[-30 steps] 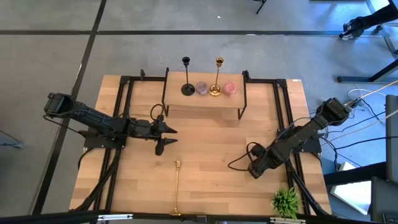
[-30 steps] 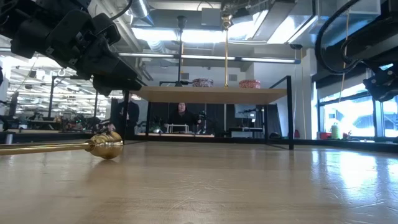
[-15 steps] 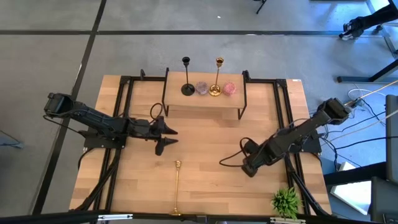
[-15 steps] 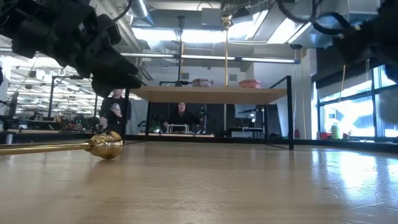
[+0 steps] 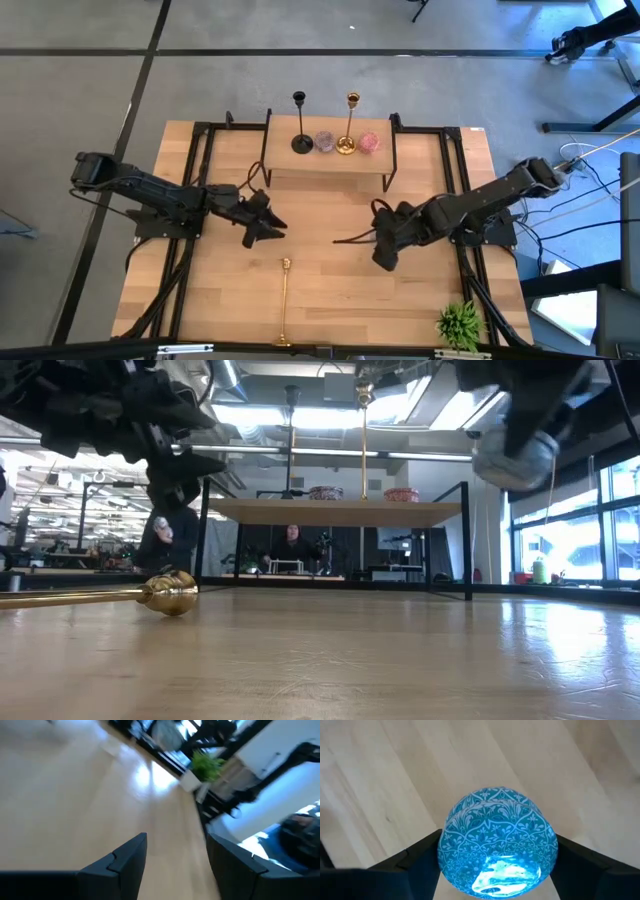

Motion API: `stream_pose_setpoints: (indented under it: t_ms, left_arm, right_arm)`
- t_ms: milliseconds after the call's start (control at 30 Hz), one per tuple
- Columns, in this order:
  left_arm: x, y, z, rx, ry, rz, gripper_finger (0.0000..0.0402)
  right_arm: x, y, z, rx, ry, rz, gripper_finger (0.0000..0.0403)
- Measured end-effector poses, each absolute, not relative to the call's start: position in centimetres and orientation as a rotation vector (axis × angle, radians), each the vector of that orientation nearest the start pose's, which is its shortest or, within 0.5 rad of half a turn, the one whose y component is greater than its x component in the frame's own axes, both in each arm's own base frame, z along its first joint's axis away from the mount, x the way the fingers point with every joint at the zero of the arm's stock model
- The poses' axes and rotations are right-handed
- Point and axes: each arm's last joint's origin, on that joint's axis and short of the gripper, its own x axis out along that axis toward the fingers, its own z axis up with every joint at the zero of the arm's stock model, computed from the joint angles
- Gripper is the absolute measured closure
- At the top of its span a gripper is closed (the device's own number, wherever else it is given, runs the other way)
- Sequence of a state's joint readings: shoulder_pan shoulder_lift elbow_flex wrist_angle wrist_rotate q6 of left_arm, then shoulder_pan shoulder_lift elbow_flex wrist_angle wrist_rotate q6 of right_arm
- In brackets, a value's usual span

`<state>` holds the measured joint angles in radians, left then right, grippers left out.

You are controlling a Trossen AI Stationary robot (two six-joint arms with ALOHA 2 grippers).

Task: Pick & Place candle stick holders
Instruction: Put the blue scented candle on the shelf

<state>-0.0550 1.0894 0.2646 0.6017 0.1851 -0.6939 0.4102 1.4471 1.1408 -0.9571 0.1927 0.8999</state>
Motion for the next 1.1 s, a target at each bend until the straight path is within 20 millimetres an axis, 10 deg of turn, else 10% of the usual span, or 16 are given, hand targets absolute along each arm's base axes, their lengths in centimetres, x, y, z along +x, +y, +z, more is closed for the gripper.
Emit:
stream_pose_setpoints:
  t_ms: [300, 700, 1100]
  left_arm:
    - [21.2, -2.0, 17.2, -0.874, 0.306, -0.243, 0.0199]
    - [24.2, -3.3, 15.4, -0.472, 0.33, -0.185, 0.0199]
    - [26.3, -2.6, 14.3, -1.039, 0.111, -0.195, 0.0199]
  right_arm:
    - [28.4, 10.8, 26.1, 0.246, 1.175, -0.238, 0.0102]
    - [34.5, 13.2, 24.9, 0.102, 1.229, -0.157, 0.0102]
    - [35.1, 12.8, 25.4, -0.081, 1.136, -0.278, 0.0102]
